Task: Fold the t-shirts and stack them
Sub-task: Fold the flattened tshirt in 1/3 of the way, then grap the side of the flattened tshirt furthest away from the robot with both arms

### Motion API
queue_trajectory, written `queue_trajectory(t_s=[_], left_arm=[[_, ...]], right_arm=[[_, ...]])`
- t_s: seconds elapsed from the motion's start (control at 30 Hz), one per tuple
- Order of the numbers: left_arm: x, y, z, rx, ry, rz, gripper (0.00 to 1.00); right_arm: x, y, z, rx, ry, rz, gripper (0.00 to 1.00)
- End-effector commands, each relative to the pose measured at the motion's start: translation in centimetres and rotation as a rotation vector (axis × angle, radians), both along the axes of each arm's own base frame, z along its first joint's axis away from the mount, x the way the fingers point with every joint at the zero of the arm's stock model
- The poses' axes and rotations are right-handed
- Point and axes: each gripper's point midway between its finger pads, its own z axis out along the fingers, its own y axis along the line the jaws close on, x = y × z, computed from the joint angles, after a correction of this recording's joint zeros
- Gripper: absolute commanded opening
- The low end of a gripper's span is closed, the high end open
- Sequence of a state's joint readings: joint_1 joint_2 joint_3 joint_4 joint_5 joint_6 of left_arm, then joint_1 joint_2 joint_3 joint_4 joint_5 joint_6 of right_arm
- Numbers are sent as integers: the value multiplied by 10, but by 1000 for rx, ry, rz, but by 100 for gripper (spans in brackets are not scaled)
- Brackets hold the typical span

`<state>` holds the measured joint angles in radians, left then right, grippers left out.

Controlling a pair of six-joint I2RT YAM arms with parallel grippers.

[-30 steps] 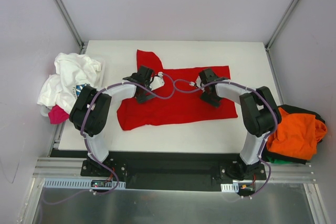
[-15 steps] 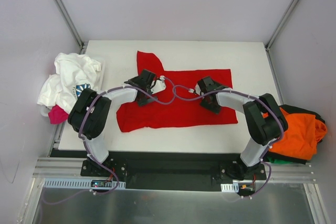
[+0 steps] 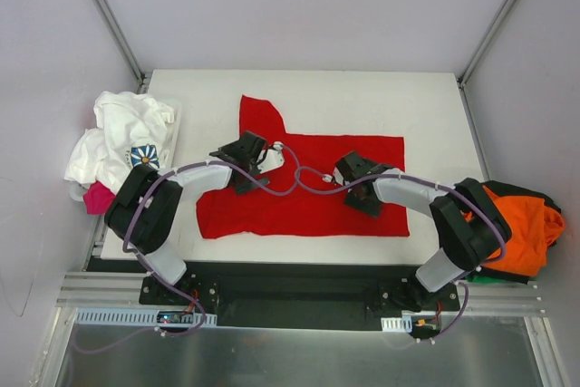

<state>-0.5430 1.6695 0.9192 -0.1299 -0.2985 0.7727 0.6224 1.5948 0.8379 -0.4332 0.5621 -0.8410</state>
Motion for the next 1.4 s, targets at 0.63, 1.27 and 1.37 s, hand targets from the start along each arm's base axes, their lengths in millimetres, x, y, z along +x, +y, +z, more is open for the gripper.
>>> queue_trajectory(t_s=[0.63, 1.27, 1.37], left_arm=[[48, -40, 142, -326, -212, 18, 99], [212, -92, 80, -498, -8, 45, 99], [219, -99, 77, -528, -3, 34, 99]], right_arm=[[76, 17, 132, 305, -366, -131, 96], [164, 0, 66, 631, -94, -435, 96], [165, -2, 58, 641, -65, -453, 97]])
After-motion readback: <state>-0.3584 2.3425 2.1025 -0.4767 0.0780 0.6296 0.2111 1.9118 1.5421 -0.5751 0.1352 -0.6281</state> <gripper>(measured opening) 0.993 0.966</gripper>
